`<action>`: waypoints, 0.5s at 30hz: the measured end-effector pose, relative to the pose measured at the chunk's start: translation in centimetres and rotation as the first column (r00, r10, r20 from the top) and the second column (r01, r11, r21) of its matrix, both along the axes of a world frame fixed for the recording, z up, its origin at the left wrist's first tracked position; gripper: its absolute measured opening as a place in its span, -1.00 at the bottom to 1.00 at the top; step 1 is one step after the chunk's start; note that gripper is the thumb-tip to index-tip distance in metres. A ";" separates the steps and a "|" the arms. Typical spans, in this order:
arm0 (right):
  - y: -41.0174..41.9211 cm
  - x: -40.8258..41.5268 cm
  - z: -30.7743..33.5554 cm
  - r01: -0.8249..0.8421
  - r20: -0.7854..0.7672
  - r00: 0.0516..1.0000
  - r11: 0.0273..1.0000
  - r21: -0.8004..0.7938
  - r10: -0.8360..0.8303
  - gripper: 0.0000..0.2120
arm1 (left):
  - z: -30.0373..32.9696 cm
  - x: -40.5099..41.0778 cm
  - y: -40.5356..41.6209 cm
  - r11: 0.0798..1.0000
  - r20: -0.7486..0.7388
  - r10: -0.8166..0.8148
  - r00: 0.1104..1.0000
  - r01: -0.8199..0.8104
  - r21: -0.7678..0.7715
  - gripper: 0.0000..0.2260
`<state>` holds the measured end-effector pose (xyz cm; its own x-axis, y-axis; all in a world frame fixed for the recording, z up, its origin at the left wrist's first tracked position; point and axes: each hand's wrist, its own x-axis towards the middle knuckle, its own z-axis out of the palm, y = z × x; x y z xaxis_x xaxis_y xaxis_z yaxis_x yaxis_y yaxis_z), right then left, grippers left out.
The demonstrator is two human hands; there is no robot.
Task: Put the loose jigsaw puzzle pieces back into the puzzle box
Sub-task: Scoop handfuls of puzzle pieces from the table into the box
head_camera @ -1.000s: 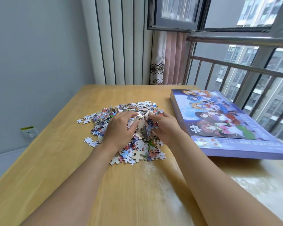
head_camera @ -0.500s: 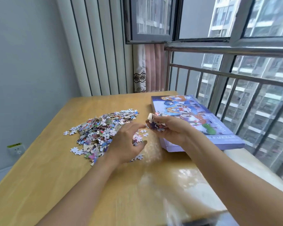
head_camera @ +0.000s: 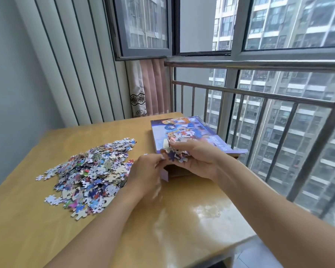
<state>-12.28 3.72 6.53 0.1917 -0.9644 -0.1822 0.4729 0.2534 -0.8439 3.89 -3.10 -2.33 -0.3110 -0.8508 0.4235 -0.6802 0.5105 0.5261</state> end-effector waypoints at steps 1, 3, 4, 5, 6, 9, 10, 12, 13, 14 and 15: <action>0.3 -0.1 -0.1 -0.016 0.016 1.000 1.000 -0.005 0.016 -0.92 | 0.6 -0.2 -0.1 1.000 -0.026 0.019 0.999 -0.019 -0.011 -0.71; 0.7 -0.3 -0.3 -0.070 -0.007 0.998 0.997 -0.029 0.070 -0.89 | 2.0 -0.6 -0.5 0.997 -0.061 0.065 0.996 -0.067 -0.033 -0.73; 1.1 -0.3 -0.4 -0.091 -0.029 0.995 0.995 -0.036 0.090 -0.87 | 2.7 -0.7 -0.8 0.997 -0.084 0.072 0.994 -0.075 -0.034 -0.81; 1.3 -0.4 -0.8 -0.098 -0.039 0.995 0.995 -0.035 0.097 -0.87 | 3.3 -0.8 -1.1 0.997 -0.117 0.069 0.991 -0.074 -0.037 -0.86; 1.5 -0.6 -1.0 -0.093 -0.039 0.995 0.995 -0.029 0.092 -0.86 | 3.8 -0.7 -1.5 0.997 -0.160 0.065 0.985 -0.073 -0.041 -0.86; 1.3 -1.4 -1.7 -0.004 0.004 1.000 0.999 0.049 0.004 -0.86 | 5.0 -0.6 -2.1 0.997 -0.235 0.067 0.970 -0.075 -0.024 -0.82; 1.0 -1.8 -1.9 0.031 0.013 0.999 0.996 0.086 -0.032 -0.85 | 5.2 -0.6 -2.2 0.997 -0.242 0.066 0.968 -0.075 -0.030 -0.80; 0.1 -2.5 -2.1 0.081 -0.009 0.997 0.986 0.145 -0.081 -0.81 | 5.6 -0.6 -2.2 0.996 -0.242 0.064 0.968 -0.076 -0.039 -0.79; -0.4 -2.8 -2.1 0.103 -0.043 0.994 0.981 0.167 -0.097 -0.79 | 5.7 -0.7 -2.1 0.996 -0.243 0.063 0.968 -0.076 -0.042 -0.79; -0.8 -3.0 -2.1 0.119 -0.077 0.991 0.975 0.187 -0.107 -0.78 | 5.8 -0.8 -2.1 0.996 -0.244 0.063 0.968 -0.076 -0.042 -0.78; -1.2 -3.3 -2.0 0.138 -0.102 0.988 0.969 0.205 -0.119 -0.76 | 5.9 -0.9 -2.0 0.996 -0.244 0.064 0.968 -0.077 -0.041 -0.78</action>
<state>-15.55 2.51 4.55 0.0430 -0.9180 -0.3942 0.4387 0.3719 -0.8181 3.04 -5.13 3.54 -0.1338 -0.8427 0.5215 -0.5707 0.4958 0.6546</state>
